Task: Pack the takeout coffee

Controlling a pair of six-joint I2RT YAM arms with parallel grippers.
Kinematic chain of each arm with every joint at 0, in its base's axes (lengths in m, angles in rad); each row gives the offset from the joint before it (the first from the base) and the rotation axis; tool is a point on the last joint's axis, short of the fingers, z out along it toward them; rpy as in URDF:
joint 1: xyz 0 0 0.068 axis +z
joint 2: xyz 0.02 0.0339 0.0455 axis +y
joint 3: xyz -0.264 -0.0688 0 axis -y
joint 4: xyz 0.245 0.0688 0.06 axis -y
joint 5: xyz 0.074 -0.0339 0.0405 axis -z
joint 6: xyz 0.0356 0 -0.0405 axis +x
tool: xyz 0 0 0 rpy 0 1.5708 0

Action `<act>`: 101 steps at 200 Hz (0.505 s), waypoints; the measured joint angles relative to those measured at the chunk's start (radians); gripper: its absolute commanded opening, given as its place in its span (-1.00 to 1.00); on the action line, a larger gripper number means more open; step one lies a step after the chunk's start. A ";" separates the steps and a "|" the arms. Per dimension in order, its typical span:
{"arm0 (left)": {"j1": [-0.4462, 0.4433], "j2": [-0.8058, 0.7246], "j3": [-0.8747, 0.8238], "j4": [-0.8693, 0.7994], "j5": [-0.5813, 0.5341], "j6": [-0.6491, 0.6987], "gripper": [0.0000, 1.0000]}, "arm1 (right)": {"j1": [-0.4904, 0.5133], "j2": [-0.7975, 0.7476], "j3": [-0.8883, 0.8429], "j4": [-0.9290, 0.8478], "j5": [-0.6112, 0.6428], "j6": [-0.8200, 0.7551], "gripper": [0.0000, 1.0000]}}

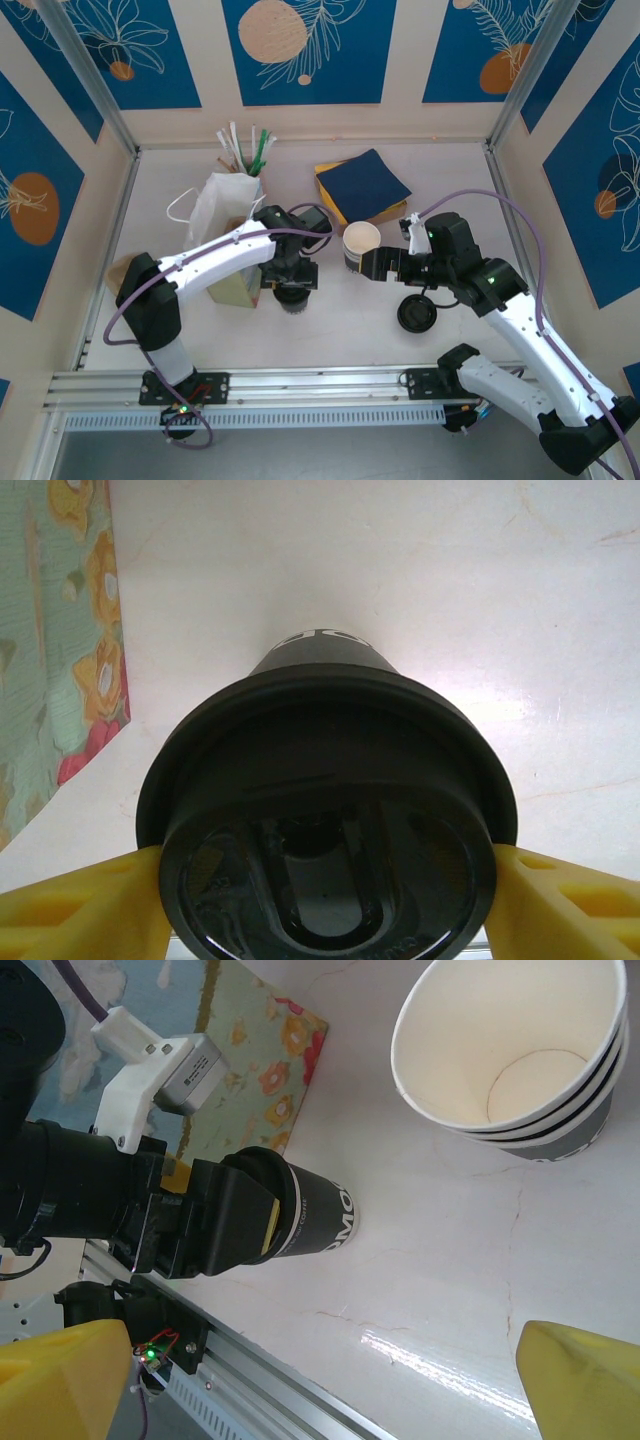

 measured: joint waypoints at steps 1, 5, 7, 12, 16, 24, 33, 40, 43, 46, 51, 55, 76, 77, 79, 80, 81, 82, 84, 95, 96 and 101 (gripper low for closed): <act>0.000 0.000 0.000 0.000 0.000 0.000 0.46 | 0.000 0.000 0.000 0.000 0.000 0.000 0.98; 0.000 0.000 0.000 0.000 0.001 0.001 0.45 | 0.000 0.000 0.000 0.000 0.000 0.000 0.98; 0.000 0.000 0.000 0.000 0.001 0.001 0.44 | 0.000 0.000 0.000 0.000 0.000 0.000 0.98; 0.000 0.000 0.000 0.000 0.002 0.001 0.41 | 0.000 0.000 0.000 0.000 0.000 0.000 0.98; 0.001 0.000 0.000 0.000 0.002 0.002 0.39 | 0.000 0.000 0.000 0.000 0.000 0.000 0.98; 0.001 0.000 0.000 0.000 0.003 0.001 0.38 | 0.000 0.000 0.000 0.000 0.000 0.000 0.98; 0.001 0.000 0.000 0.000 0.003 0.001 0.37 | 0.000 0.000 0.000 0.000 0.000 0.000 0.98; 0.001 0.000 0.000 0.000 0.003 0.001 0.37 | 0.000 0.000 0.000 0.000 0.000 0.000 0.98; 0.001 0.000 0.000 0.000 0.003 0.001 0.37 | 0.000 0.000 0.000 0.000 0.000 0.000 0.98; 0.001 0.000 0.000 0.000 0.003 0.001 0.37 | 0.000 0.000 0.000 0.000 0.000 0.000 0.98; 0.001 -0.001 0.000 0.000 0.003 0.001 0.37 | 0.000 0.000 0.000 0.000 0.000 0.000 0.98; 0.001 -0.001 0.000 0.000 0.003 0.001 0.35 | 0.000 0.000 0.000 0.000 0.000 0.000 0.98; 0.001 -0.001 0.000 0.000 0.004 0.001 0.32 | -0.001 0.000 0.000 0.000 0.000 0.000 0.98; 0.001 -0.001 0.000 0.000 0.004 0.002 0.31 | -0.001 0.000 0.000 0.000 0.000 0.000 0.98; 0.002 -0.001 0.000 0.000 0.004 0.001 0.31 | -0.001 0.000 0.000 0.000 0.000 0.000 0.98; 0.002 -0.002 0.000 0.000 0.004 0.002 0.31 | -0.001 0.000 0.000 0.000 0.000 0.000 0.98; 0.002 -0.002 0.000 0.000 0.004 0.002 0.31 | -0.001 0.000 0.000 0.000 0.000 0.000 0.98; 0.002 -0.002 0.000 0.000 0.004 0.002 0.30 | -0.001 0.000 0.000 0.000 0.000 0.000 0.98; 0.002 -0.002 0.000 0.000 0.004 0.001 0.29 | -0.001 0.000 0.000 0.000 0.000 0.000 0.98; 0.002 -0.002 0.000 0.000 0.004 0.001 0.28 | -0.001 0.000 0.000 0.000 0.000 0.000 0.98; 0.002 -0.002 0.000 0.000 0.004 0.001 0.28 | -0.001 0.000 0.000 0.000 0.000 0.000 0.98; 0.002 -0.002 0.000 0.000 0.004 0.002 0.28 | -0.001 0.000 0.000 0.000 0.000 0.000 0.98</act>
